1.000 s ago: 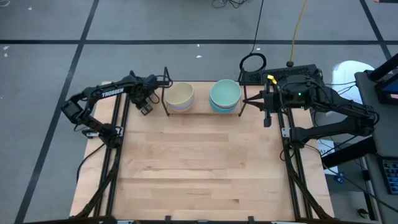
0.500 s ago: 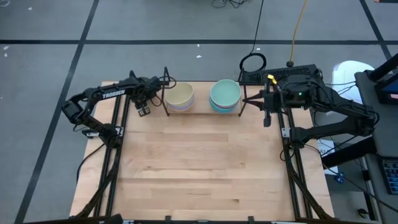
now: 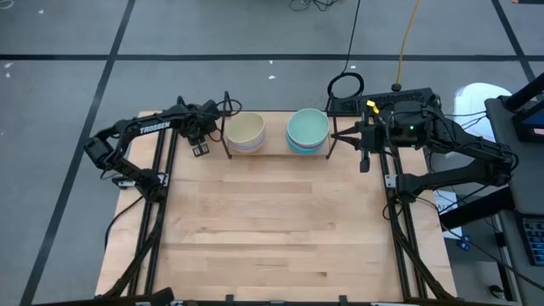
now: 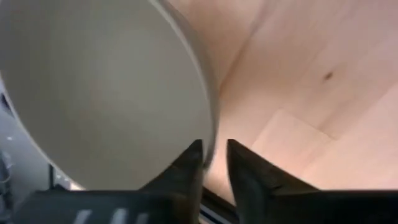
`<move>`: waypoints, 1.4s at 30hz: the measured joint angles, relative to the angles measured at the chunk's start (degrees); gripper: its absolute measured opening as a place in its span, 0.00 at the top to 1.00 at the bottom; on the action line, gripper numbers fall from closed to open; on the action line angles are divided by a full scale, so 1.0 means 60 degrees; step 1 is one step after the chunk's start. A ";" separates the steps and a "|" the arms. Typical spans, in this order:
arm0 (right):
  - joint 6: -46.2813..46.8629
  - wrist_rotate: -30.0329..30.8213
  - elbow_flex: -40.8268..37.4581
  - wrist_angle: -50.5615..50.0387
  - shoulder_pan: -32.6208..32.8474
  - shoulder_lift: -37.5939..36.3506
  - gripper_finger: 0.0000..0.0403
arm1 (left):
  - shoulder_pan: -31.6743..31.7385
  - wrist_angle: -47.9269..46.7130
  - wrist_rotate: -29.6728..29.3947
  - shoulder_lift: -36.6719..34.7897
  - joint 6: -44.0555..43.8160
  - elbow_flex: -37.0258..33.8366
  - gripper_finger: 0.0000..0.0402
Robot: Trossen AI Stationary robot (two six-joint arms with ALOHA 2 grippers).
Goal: Place and stack bowls onto a shelf
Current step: Stack the gray bowl on top of the yellow bowl on the shelf
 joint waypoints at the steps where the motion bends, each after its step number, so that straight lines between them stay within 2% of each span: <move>1: 0.0000 0.0000 0.0000 0.0020 0.0000 0.0001 1.00 | 0.0044 0.0000 0.0084 0.0000 -0.0003 0.0000 0.86; 3: 0.0000 0.0000 0.0000 0.0020 0.0000 0.0002 1.00 | 0.0128 0.0008 0.0246 0.0000 -0.0136 0.0000 0.95; 4: 0.0000 0.0000 0.0000 0.0021 0.0000 0.0002 1.00 | 0.0167 -0.0016 0.0235 0.0000 -0.0350 0.0000 0.97; 17: 0.0004 0.0000 0.0000 0.0019 0.0000 0.0002 1.00 | 0.0091 -0.0284 0.0346 -0.0053 -0.2226 0.0000 0.98; 23: 0.0004 0.0000 0.0002 0.0019 0.0000 0.0002 1.00 | -0.0109 -0.0610 0.0083 -0.0885 -0.3031 0.0303 0.98; 26: 0.0004 0.0000 0.0000 0.0019 0.0000 0.0002 1.00 | -0.0179 -0.1297 -0.0245 -0.1520 -0.3244 0.0922 0.98; 30: 0.0004 -0.0001 0.0002 0.0013 0.0000 0.0001 1.00 | -0.0430 -0.2867 -0.0529 -0.2071 -0.3869 0.2333 0.98; 36: 0.0004 -0.0003 0.0003 -0.0071 0.0000 0.0002 1.00 | -0.1292 -0.4894 -0.0539 -0.2135 -0.4934 0.4905 0.98; 42: 0.0004 0.0000 0.0004 -0.0251 0.0003 0.0002 1.00 | -0.2613 -0.5255 -0.0517 -0.2021 -0.5742 0.7024 0.98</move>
